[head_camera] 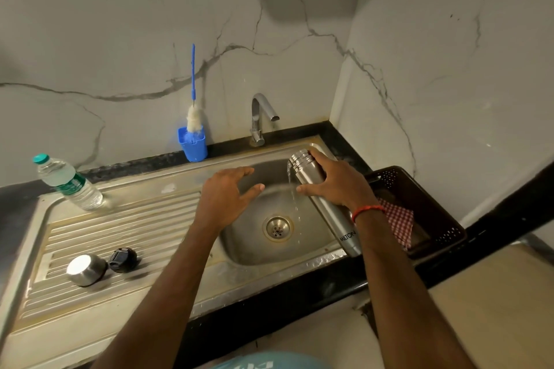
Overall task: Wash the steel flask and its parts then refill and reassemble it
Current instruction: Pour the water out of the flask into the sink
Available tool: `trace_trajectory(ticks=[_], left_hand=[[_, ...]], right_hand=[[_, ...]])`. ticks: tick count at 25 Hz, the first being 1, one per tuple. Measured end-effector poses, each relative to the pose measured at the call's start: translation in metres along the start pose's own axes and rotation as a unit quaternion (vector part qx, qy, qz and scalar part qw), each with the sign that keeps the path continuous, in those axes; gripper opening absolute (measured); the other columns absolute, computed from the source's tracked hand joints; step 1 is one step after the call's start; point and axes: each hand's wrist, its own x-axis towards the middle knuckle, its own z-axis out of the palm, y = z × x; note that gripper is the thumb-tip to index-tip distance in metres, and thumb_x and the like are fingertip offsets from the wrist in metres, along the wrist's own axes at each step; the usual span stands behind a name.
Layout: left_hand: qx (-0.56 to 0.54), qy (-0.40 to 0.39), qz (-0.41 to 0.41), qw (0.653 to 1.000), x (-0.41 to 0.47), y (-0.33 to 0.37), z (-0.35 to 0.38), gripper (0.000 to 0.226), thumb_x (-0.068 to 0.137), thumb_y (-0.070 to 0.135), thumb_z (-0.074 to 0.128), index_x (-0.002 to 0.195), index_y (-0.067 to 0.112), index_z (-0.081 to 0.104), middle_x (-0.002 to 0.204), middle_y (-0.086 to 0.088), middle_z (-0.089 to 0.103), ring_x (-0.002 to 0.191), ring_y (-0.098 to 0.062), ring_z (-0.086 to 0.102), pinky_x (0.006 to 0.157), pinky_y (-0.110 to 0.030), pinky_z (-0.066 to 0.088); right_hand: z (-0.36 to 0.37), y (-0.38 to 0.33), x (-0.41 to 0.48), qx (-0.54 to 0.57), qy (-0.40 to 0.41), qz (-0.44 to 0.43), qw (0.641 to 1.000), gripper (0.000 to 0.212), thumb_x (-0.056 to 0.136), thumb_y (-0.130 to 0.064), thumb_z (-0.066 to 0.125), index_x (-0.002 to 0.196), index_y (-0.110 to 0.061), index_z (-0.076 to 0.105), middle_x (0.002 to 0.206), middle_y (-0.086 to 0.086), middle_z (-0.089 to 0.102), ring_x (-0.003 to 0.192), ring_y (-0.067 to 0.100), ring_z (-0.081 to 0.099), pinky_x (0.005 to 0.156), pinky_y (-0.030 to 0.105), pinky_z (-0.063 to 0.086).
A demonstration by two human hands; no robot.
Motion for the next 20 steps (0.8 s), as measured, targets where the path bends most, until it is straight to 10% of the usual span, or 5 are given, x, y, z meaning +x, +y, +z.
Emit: trace_trajectory(ticks=[20], left_hand=[[0.006, -0.026, 0.003, 1.0, 0.005, -0.01, -0.006, 0.061, 0.091, 0.061, 0.064, 0.139, 0.025, 0.058, 0.137, -0.002, 0.064, 0.126, -0.021, 0.057, 0.107, -0.047, 0.046]], right_hand=[[-0.022, -0.019, -0.004, 0.012, -0.061, 0.026, 0.998, 0.094, 0.083, -0.051, 0.074, 0.155, -0.024, 0.021, 0.137, 0.014, 0.055, 0.112, 0.028, 0.06, 0.095, 0.04, 0.048]])
